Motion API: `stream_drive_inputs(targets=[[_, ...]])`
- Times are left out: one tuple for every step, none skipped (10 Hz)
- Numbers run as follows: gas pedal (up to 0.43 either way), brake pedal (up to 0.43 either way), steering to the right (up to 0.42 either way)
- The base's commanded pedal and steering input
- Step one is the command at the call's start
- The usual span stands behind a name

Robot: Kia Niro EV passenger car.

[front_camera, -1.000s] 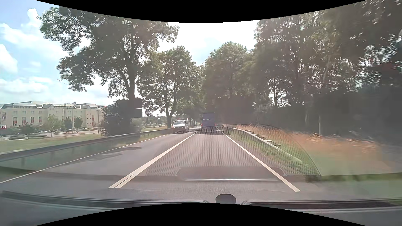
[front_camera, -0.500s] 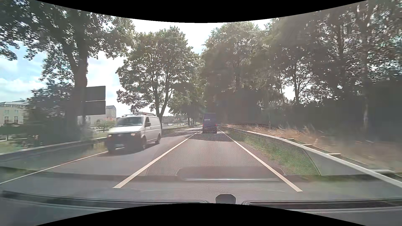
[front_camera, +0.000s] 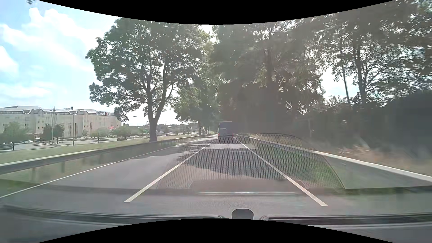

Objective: Follow the waypoints while adhering to traffic rules and regulations

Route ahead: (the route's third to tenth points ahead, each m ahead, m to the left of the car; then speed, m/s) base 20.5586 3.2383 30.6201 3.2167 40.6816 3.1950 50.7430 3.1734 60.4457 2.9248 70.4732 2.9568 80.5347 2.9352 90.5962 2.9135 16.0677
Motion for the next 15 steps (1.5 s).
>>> stream_drive_inputs(targets=[[0.11, 0.0, 0.0], [0.11, 0.0, 0.0], [0.11, 0.0, 0.0], [0.11, 0.0, 0.0], [0.11, 0.0, 0.0], [0.11, 0.0, 0.0], [0.11, 0.0, 0.0], [0.11, 0.0, 0.0], [0.11, 0.0, 0.0], [0.11, 0.0, 0.0], [0.11, 0.0, -0.001], [0.11, 0.0, -0.001], [0.11, 0.0, -0.001], [0.11, 0.0, -0.002], [0.11, 0.0, -0.002]])
